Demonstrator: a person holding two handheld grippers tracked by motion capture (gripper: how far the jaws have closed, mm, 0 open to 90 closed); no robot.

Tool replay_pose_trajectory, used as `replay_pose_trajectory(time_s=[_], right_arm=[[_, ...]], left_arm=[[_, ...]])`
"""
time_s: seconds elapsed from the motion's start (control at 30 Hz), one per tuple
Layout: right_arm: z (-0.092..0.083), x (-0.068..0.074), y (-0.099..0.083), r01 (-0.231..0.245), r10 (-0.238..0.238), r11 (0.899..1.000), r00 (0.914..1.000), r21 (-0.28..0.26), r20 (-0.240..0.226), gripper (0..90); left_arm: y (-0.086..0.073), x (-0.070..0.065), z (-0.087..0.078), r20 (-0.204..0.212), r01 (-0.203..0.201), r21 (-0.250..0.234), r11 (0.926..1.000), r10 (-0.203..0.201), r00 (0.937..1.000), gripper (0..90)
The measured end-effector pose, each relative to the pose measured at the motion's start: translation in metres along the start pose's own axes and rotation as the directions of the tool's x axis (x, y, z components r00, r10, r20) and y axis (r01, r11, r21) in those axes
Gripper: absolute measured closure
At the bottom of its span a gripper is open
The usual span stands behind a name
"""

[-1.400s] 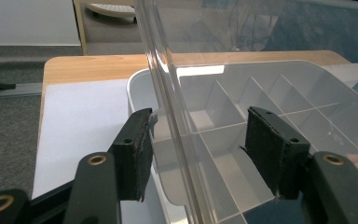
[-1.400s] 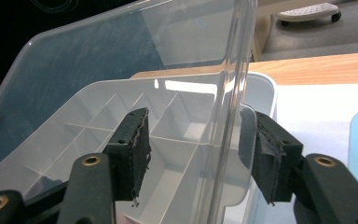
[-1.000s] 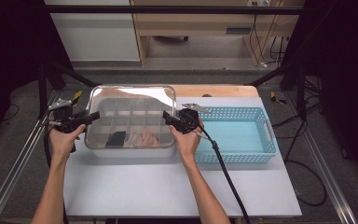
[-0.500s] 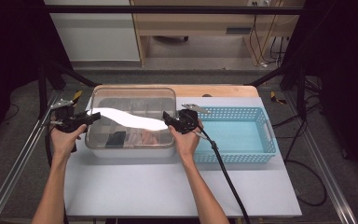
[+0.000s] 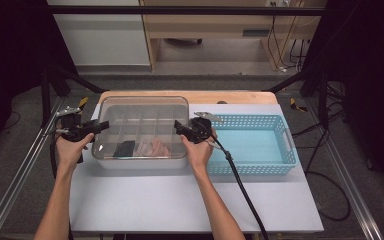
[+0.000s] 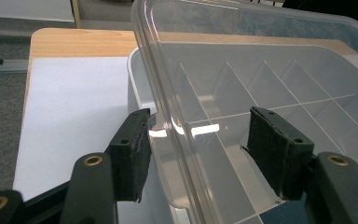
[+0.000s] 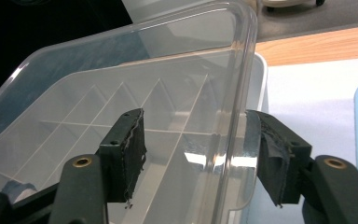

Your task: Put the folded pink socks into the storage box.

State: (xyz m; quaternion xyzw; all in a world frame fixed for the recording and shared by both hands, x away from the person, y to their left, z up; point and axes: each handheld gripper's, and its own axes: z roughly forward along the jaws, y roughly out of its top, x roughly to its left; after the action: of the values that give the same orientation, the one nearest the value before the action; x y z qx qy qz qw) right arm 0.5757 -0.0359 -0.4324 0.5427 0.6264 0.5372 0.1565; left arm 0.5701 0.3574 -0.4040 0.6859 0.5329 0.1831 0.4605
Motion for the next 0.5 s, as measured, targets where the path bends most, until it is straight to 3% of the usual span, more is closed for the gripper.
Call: replay_pose_trajectory(time_s=[0.5], right_arm=[[0.0012,0.0018,-0.0014,0.027,-0.027,1.0,0.9996,-0.009,0.009,36.1]], left_arm=[[0.0,0.0011,-0.0008,0.006,0.005,0.007,1.0,-0.005,1.0,38.8]])
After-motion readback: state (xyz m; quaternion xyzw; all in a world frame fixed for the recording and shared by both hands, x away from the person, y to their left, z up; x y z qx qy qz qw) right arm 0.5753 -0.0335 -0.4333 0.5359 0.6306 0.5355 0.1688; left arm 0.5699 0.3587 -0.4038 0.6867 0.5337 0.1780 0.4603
